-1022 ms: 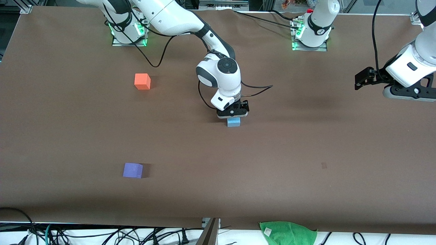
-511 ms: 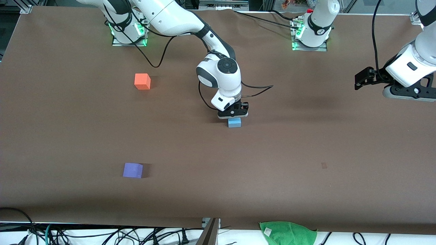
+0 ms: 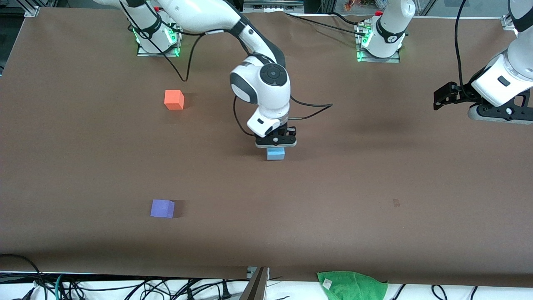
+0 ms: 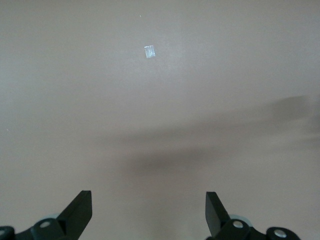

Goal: Place blue block between orange and purple blocks
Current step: 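Carry the light-blue cube with the right gripper beside the orange cube, then lower the cube between the orange and purple cubes and open the right gripper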

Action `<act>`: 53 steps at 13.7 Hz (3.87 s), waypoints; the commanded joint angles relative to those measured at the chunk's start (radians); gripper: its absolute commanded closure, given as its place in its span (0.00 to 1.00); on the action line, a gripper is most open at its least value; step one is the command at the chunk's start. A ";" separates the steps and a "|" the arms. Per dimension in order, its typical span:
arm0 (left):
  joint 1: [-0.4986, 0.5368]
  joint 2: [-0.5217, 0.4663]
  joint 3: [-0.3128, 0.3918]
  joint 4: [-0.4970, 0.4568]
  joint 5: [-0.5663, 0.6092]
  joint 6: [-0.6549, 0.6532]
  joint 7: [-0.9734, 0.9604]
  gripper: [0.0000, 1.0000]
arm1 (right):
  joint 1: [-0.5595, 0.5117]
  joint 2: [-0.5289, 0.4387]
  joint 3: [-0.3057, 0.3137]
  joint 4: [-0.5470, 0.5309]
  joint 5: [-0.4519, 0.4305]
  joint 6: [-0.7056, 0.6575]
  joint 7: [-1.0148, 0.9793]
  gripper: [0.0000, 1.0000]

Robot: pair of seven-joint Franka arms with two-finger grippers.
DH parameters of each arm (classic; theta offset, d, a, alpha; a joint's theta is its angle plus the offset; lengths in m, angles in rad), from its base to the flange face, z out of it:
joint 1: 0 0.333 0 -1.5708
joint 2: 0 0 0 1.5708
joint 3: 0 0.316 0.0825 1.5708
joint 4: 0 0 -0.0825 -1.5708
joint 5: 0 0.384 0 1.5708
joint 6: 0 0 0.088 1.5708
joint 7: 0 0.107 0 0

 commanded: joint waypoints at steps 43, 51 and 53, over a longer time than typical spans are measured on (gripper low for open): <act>-0.006 0.016 0.002 0.040 -0.009 -0.021 0.009 0.00 | -0.334 -0.470 -0.201 -1.102 0.219 0.618 -0.635 0.02; -0.006 0.017 0.001 0.040 -0.009 -0.021 0.009 0.00 | -0.334 -0.544 -0.209 -0.940 0.219 0.338 -0.698 0.02; -0.006 0.017 0.002 0.040 -0.009 -0.021 0.009 0.00 | -0.334 -0.544 -0.219 -0.805 0.218 0.148 -0.727 0.02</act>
